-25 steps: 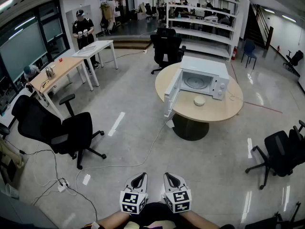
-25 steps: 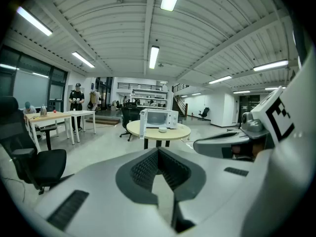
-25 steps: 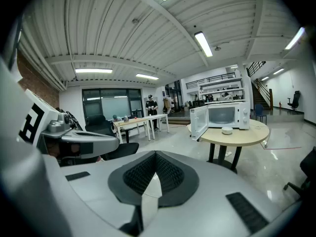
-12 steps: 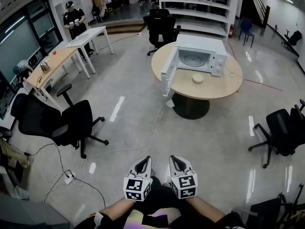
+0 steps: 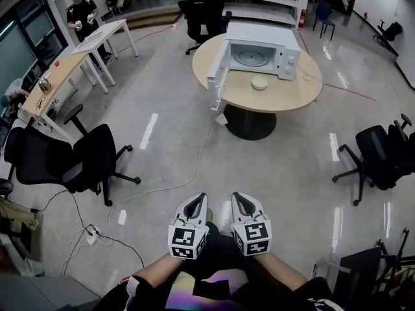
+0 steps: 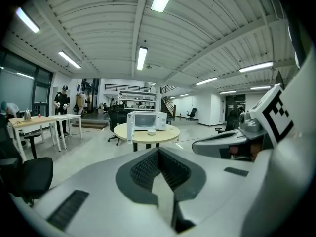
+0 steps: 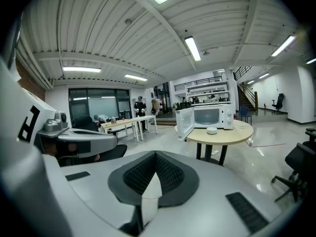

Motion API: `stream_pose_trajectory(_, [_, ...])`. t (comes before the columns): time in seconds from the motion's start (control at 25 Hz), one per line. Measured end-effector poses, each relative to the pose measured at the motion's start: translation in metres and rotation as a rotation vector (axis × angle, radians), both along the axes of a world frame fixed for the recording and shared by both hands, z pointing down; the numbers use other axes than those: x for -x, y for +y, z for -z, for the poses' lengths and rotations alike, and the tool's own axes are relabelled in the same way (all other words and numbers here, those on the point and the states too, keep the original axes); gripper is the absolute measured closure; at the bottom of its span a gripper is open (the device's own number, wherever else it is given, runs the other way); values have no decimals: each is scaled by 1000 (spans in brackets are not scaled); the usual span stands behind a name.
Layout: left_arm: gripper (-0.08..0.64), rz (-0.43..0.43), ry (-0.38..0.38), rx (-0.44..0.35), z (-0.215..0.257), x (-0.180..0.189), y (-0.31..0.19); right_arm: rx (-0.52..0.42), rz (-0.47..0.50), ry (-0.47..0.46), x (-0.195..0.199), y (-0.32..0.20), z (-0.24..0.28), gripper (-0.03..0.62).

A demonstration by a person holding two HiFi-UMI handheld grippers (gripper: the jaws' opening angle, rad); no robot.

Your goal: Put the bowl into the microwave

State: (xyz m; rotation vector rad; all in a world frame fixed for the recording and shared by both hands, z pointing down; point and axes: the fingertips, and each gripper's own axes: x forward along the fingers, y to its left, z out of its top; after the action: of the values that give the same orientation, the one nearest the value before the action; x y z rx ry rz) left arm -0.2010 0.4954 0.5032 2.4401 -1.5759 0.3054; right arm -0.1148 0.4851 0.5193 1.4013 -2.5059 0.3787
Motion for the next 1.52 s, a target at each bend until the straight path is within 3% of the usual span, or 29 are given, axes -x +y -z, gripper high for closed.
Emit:
stream_pose_trajectory(0.48, [514,-56,-1,14,-5,16,-64,24,-38,21,22,-59,-5,577])
stream_pose_trajectory(1.0, [514,-155,32,20,8,37,-172,40,-105,41,53,-156,10,577])
stream_pose_trajectory(1.52, [514,-236,83,9,11,46,-224,46,-204,94,55,-204,18,577])
